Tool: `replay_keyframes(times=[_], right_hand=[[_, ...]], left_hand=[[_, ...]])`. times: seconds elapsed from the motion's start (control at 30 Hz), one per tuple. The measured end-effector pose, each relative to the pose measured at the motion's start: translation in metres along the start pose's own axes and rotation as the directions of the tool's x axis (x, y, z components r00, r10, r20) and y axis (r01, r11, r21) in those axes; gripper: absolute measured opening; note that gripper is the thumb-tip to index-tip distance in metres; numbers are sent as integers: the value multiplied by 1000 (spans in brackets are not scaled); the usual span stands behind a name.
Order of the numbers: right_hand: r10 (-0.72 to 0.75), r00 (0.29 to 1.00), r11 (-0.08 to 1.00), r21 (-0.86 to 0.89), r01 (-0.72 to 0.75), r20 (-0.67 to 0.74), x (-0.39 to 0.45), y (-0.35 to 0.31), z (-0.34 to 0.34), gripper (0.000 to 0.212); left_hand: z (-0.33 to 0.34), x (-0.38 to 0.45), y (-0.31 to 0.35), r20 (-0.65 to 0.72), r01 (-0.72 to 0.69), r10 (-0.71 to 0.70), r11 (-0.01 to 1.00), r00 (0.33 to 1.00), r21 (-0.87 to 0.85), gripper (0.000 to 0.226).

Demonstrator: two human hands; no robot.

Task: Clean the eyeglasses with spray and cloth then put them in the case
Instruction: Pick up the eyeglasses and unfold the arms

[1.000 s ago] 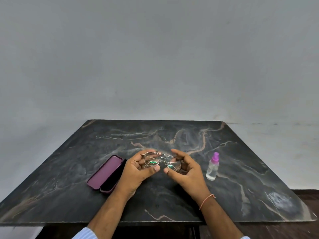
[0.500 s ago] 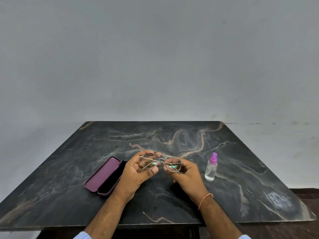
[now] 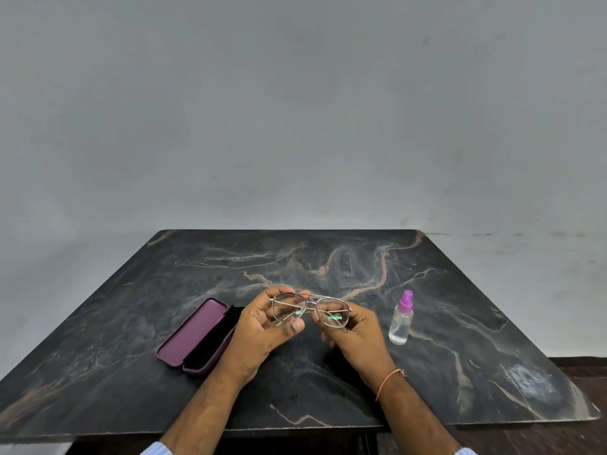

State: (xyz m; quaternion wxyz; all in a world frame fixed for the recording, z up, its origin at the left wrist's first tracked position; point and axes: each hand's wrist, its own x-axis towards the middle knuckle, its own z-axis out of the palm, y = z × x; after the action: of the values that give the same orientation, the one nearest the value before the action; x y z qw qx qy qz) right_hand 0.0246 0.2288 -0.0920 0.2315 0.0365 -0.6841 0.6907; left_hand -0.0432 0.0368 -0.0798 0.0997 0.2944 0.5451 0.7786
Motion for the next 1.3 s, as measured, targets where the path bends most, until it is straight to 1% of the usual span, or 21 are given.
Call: replay_keyframes(times=[0.1,0.17,0.2,0.27,0.33,0.43,0.5,0.57,0.7,0.77,0.83,0.93,1.0,1.13,1.23,1.3], right_hand=[[-12,1000,999,-35,11,-24,-1,0,0,14],[-23,997,997,-81,17,-69,-1,1,0,22],[-19,995,995,-101,9,-99,-1,1,0,22],[-20,989,991,-134,0,-143,0,3,-1,10],[-38,983,982,-190,4,-179,1,5,-2,20],[-121,966,961,-270,57,-228,1,6,-2,31],[-184,951,939,-330,96,-248,1,7,-2,28],[-220,937,928,-354,116,-270,2,6,-2,22],[-222,922,927,-363,99,-316,1,5,-4,20],[-234,922,916,-387,103,-309,1,4,-5,21],[-244,923,915,-386,117,-298,1,4,-4,28],[-246,920,927,-352,131,-305,-1,1,-2,37],[-295,910,908,-381,173,-292,-4,-1,-1,37],[-463,861,805,-507,307,-213,-12,-3,5,32],[-511,843,763,-540,355,-167,-15,-2,8,22],[-519,843,745,-556,368,-138,-15,-2,8,25]], left_hand=[[-1,1,-1,-13,-13,13,1000,1000,-17,60],[-2,1,-1,-23,-28,28,999,999,-39,57],[-2,2,-1,-34,-36,35,998,999,-53,55],[-4,3,-2,-72,-46,40,995,997,-88,48],[-6,4,-3,-98,-51,39,992,994,-117,45],[-6,5,-3,-98,-62,49,990,994,-130,46],[-8,5,-5,-102,-70,57,989,993,-131,49],[-10,6,-7,-113,-73,58,989,992,-127,49],[-11,7,-8,-124,-83,66,987,990,-135,47],[-10,8,-7,-123,-87,72,988,990,-127,47],[-11,9,-7,-128,-90,74,988,989,-127,48],[-12,9,-7,-139,-91,72,987,988,-134,57],[-13,9,-7,-149,-91,72,988,986,-123,60],[-15,9,-7,-177,-101,79,988,981,-117,62],[-16,9,-6,-203,-105,79,987,976,-120,63],[-15,9,-5,-216,-104,78,988,973,-113,63]])
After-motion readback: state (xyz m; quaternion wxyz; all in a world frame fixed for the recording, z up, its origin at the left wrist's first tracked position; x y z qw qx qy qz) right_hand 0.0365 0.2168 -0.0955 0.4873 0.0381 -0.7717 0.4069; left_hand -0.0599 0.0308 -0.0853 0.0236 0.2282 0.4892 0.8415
